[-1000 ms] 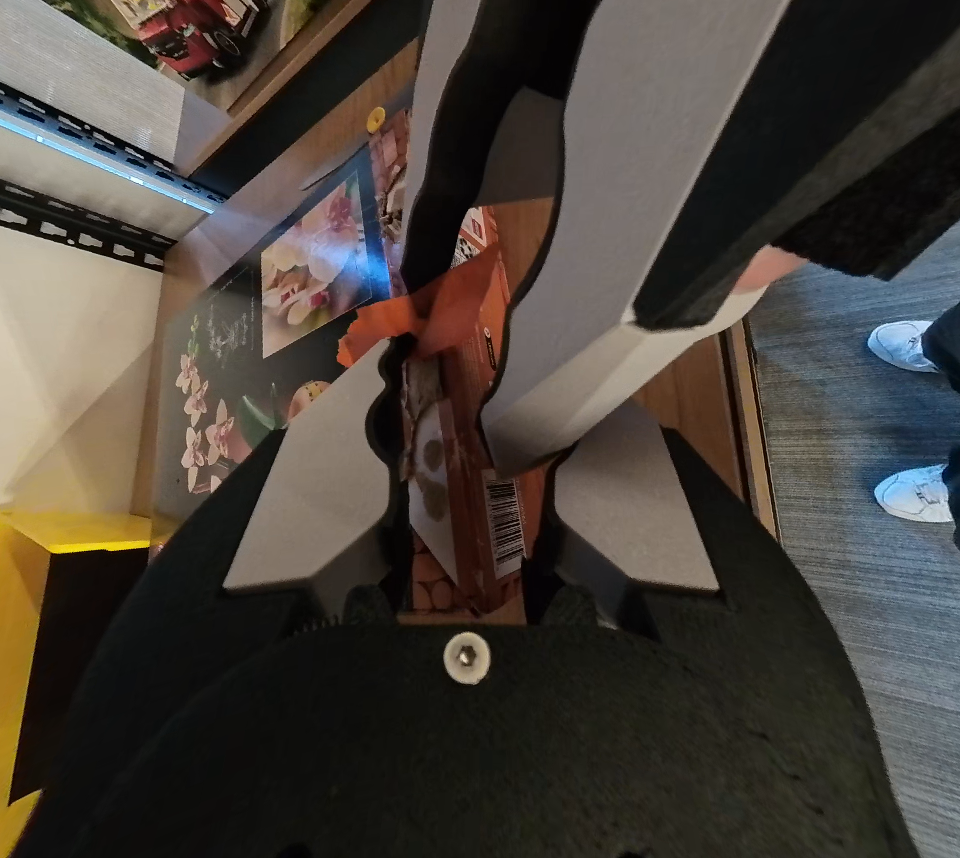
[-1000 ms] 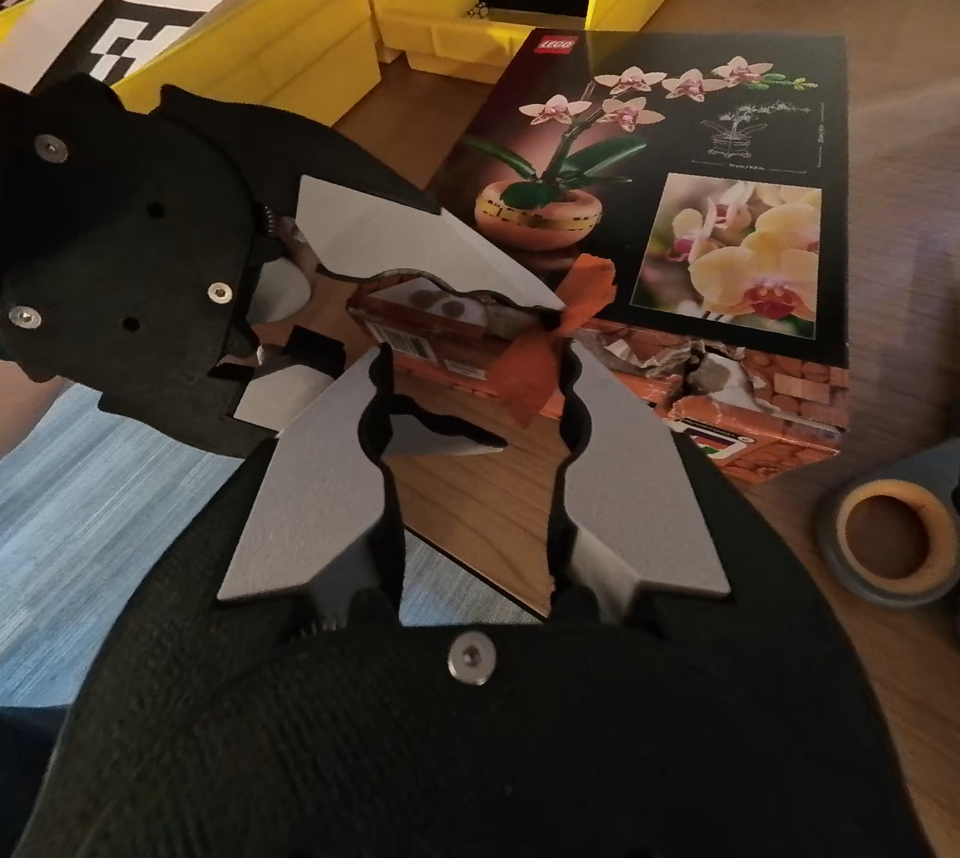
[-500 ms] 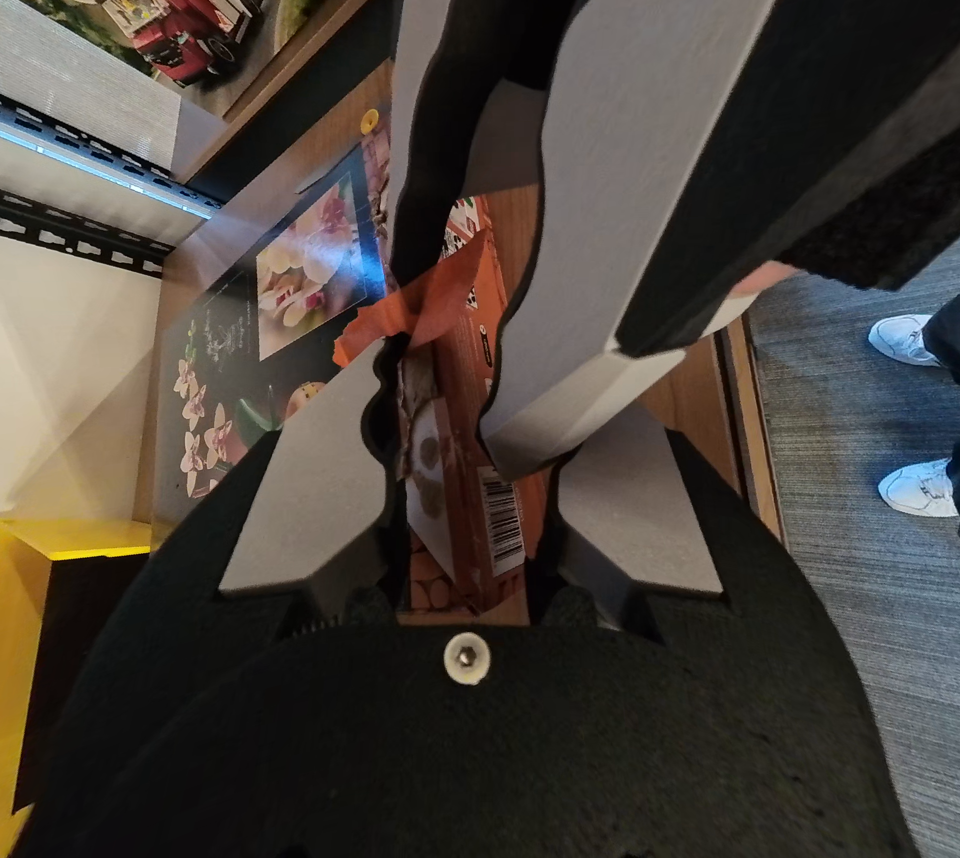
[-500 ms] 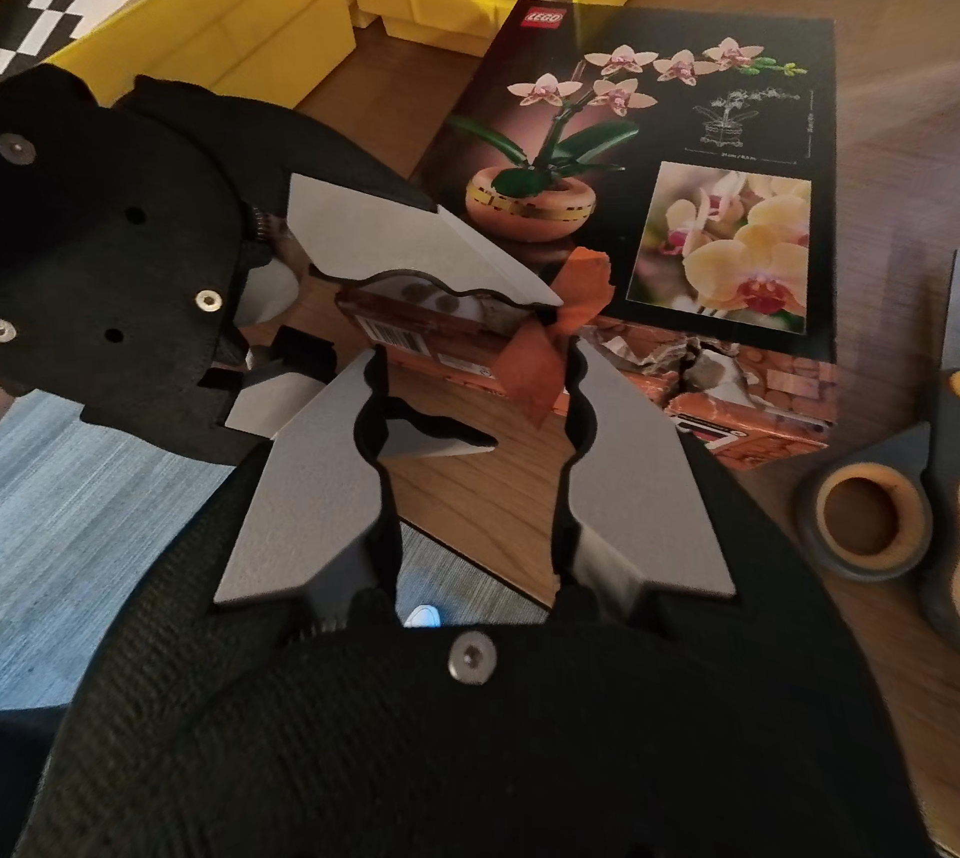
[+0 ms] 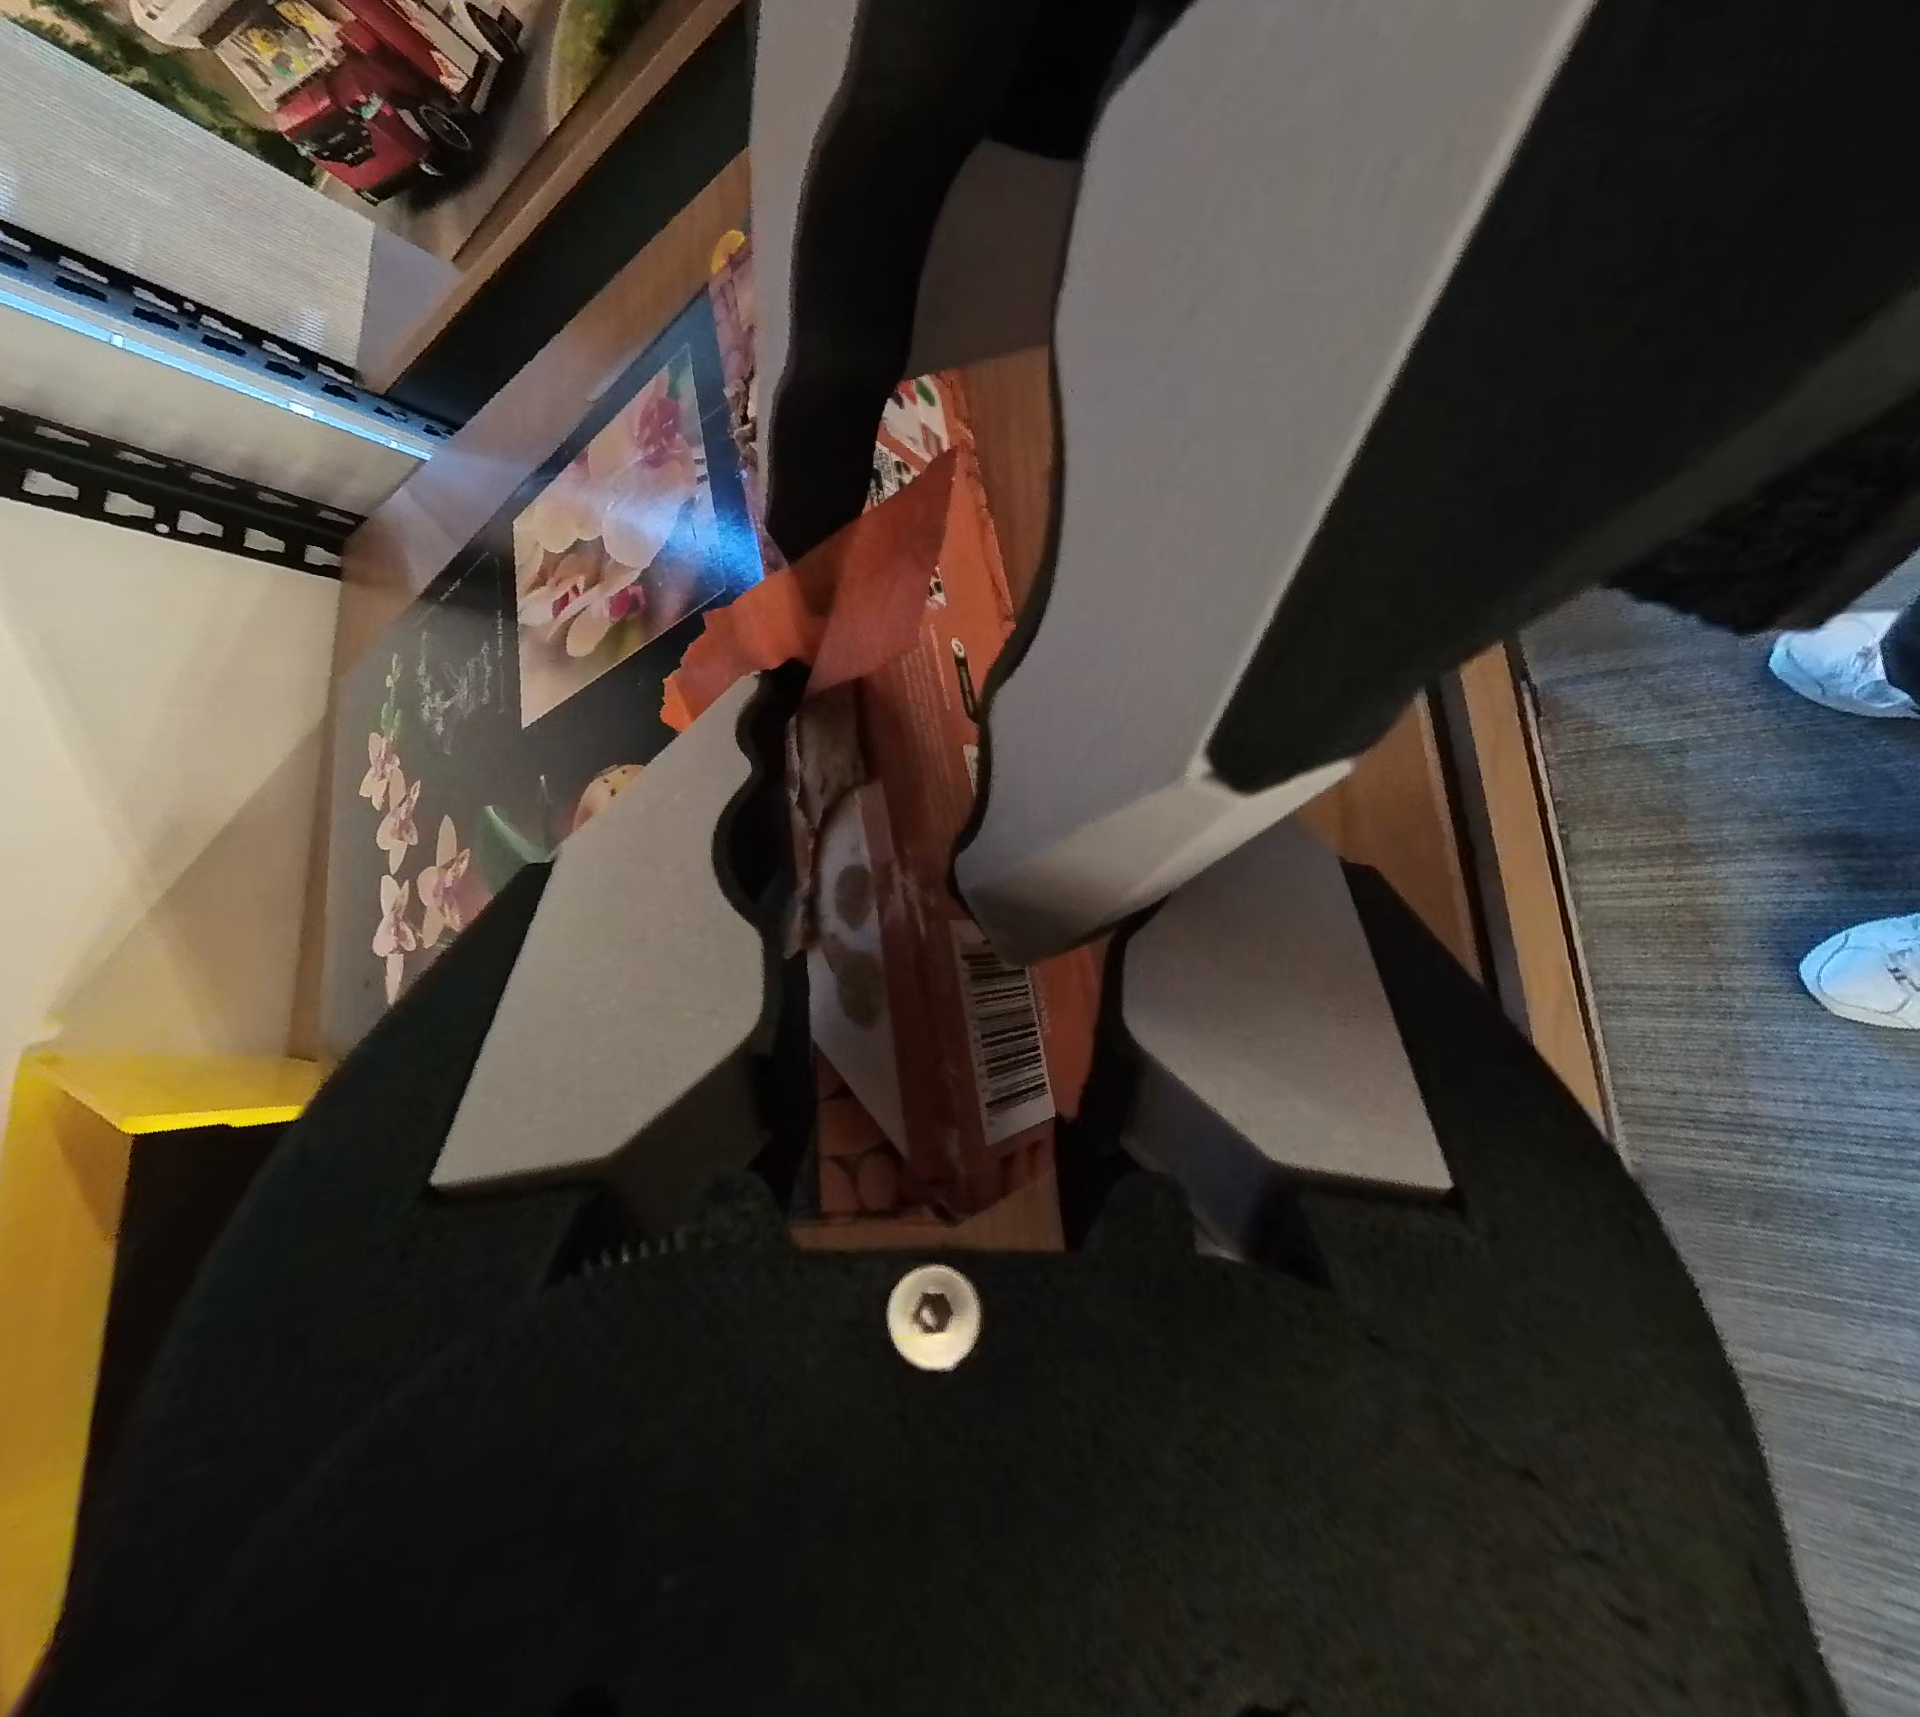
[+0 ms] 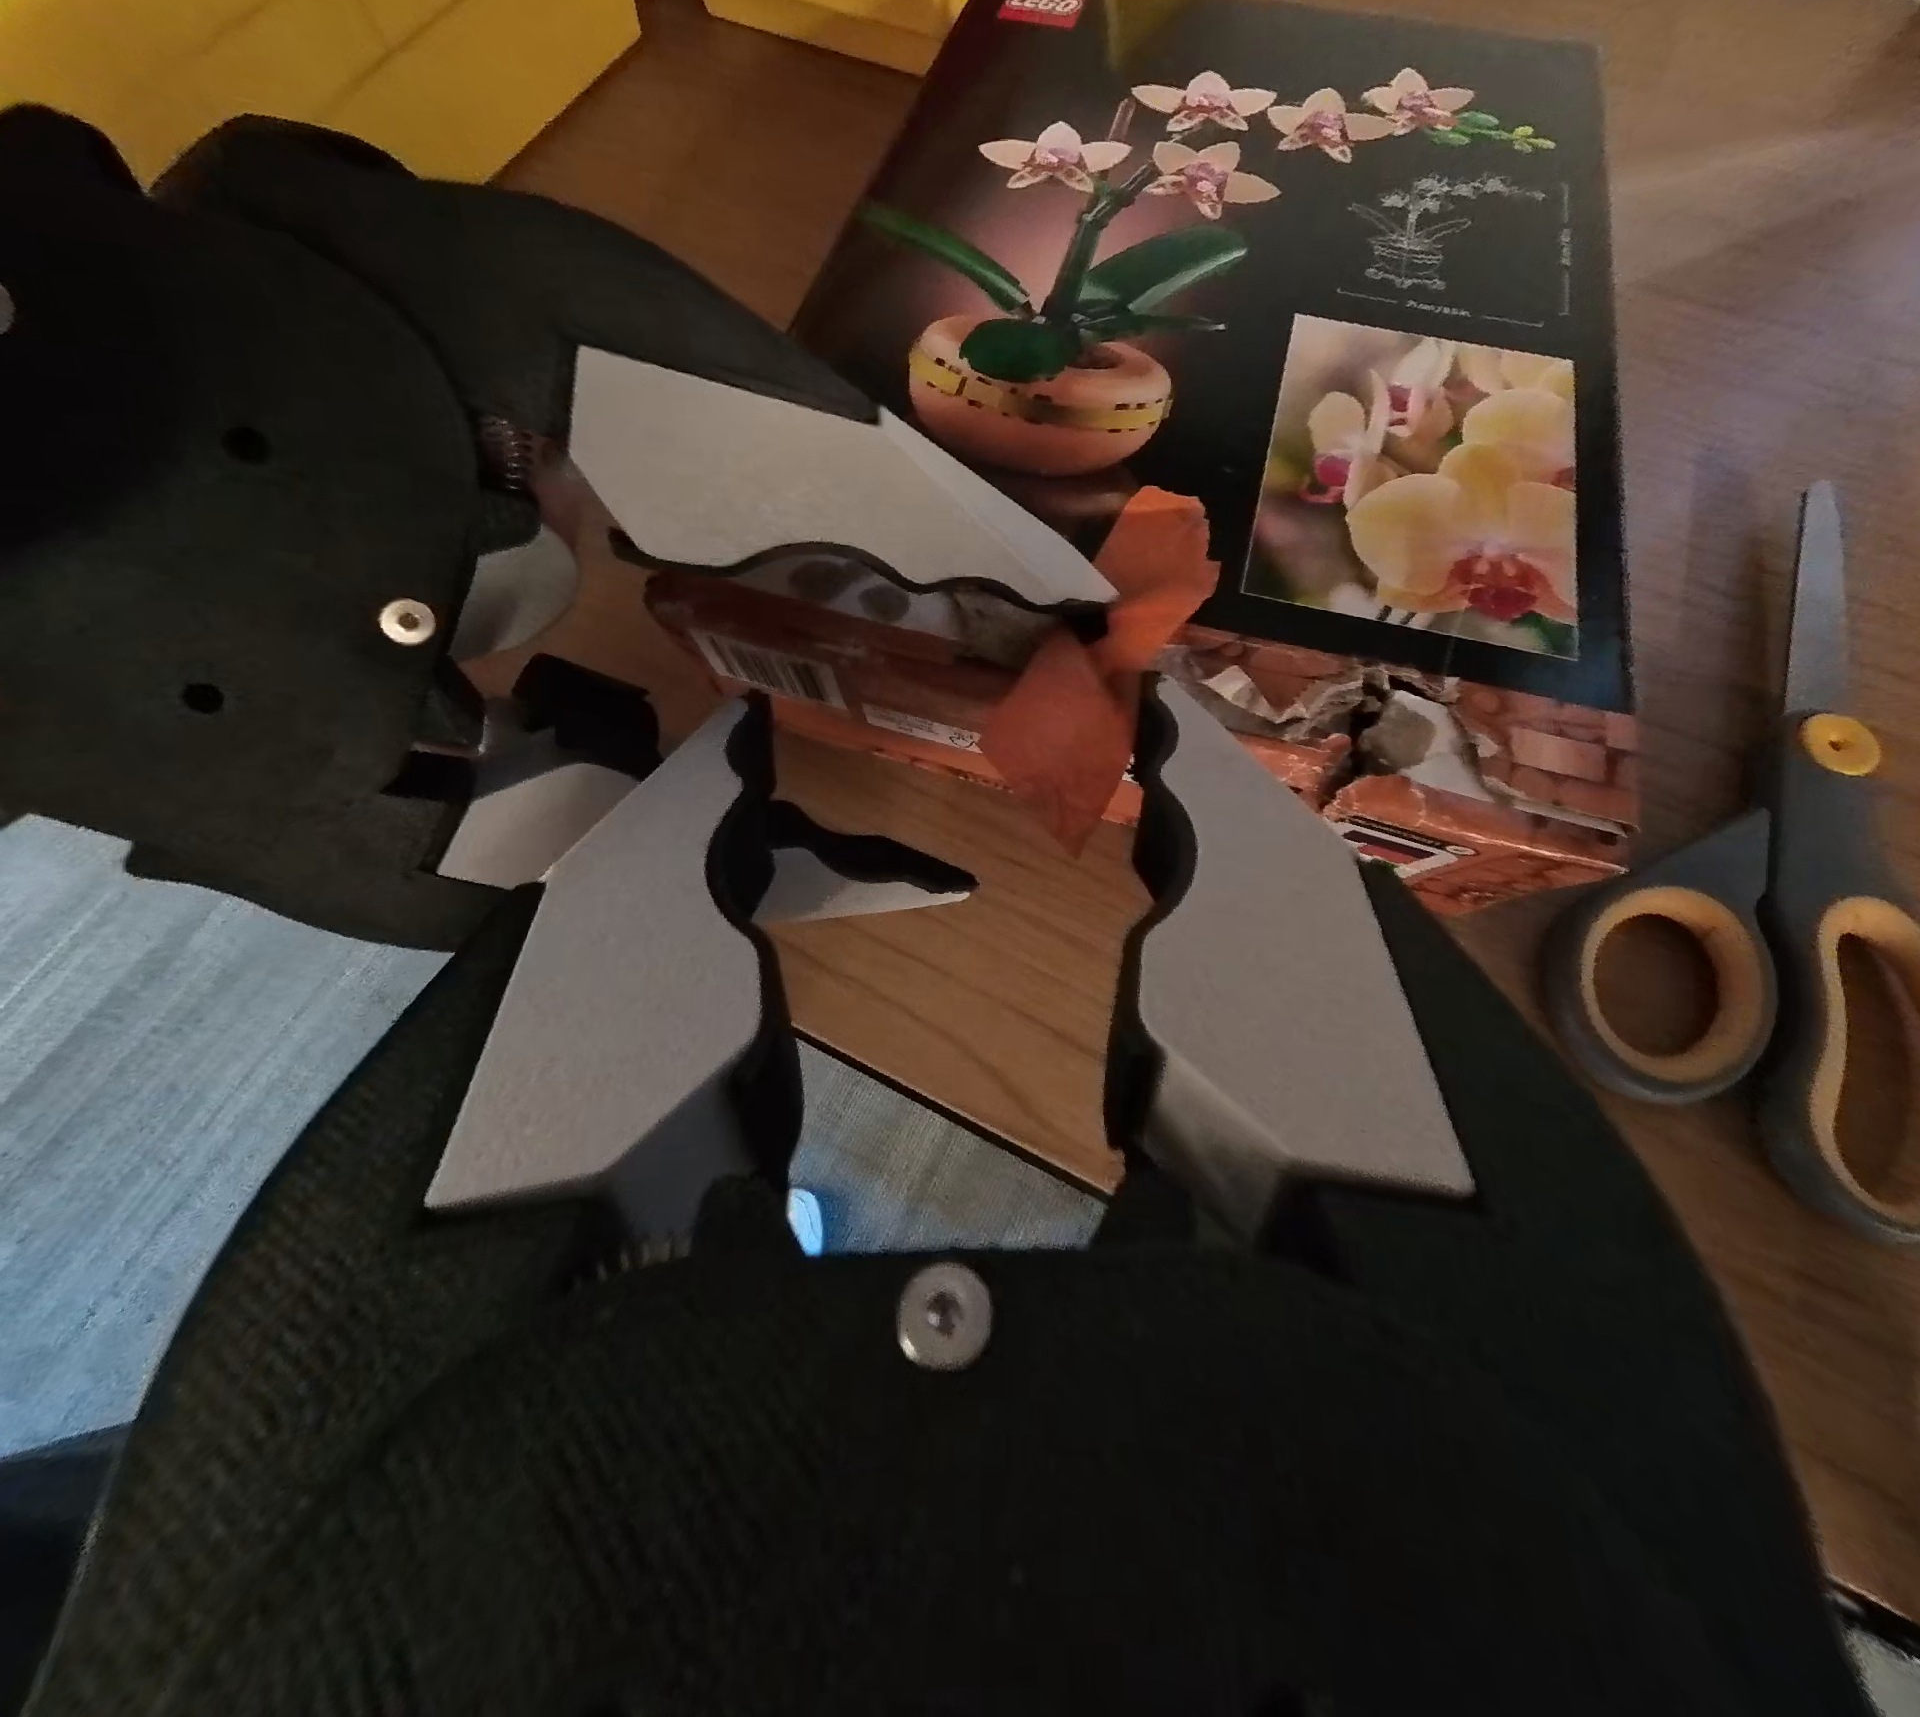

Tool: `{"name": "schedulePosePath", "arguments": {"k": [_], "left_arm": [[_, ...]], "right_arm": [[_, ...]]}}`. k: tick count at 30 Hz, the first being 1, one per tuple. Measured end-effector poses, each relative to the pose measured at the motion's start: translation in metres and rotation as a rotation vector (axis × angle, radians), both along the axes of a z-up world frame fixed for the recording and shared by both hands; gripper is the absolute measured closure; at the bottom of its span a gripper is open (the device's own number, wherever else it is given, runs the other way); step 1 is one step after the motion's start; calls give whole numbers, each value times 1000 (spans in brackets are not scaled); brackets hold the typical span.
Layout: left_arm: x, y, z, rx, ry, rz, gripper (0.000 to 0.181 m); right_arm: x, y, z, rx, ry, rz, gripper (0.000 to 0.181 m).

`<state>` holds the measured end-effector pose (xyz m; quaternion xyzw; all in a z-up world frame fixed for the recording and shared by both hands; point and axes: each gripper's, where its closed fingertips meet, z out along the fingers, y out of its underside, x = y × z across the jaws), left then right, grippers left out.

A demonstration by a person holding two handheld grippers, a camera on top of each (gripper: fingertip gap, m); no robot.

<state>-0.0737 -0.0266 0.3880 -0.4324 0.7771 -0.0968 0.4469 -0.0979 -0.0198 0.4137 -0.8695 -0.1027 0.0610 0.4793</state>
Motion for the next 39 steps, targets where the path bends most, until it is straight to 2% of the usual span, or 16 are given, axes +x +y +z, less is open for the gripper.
{"name": "schedulePosePath", "arguments": {"k": [1, 3, 4, 5, 6, 8, 15, 19, 22, 24, 27, 30, 35, 39], "left_arm": [[0, 0, 0, 3, 3, -1, 117], [0, -1, 0, 4, 7, -4, 117], [-1, -1, -1, -1, 13, -5, 116], [-1, -2, -2, -8, 22, -3, 115], [-1, -2, -2, -14, 26, -1, 114], [-1, -3, -2, -16, 32, 6, 112], [-1, -4, 1, -30, 16, 15, 110], [-2, -5, 1, -39, 8, 18, 108], [-2, -5, 0, -23, 10, 23, 107], [-2, -5, -1, -16, 10, 27, 106], [-2, -5, 0, -26, 3, 33, 107], [-1, -3, 2, -27, -17, 44, 112], [2, 4, 6, 9, -61, 70, 128], [3, 6, 8, 0, -77, 81, 132]], "right_arm": [[0, 0, 0, -3, -5, -2, 113], [1, -1, 0, -10, -8, -11, 112], [8, 0, 0, -9, -34, -54, 98], [23, 1, 1, 3, -122, -120, 65], [29, 0, 4, 7, -162, -131, 54], [22, -3, 7, -11, -124, -89, 68], [20, -14, 13, 17, -109, 0, 74], [22, -24, 31, 100, 57, 122, 91], [23, -24, 61, 288, 228, 265, 153], [31, -16, 65, 341, 320, 302, 180], [26, -8, 50, 304, 364, 399, 181], [35, 2, 32, 316, 249, 390, 181], [44, -7, 18, 378, 91, 458, 181], [41, -18, 9, 390, 56, 503, 181]]}}
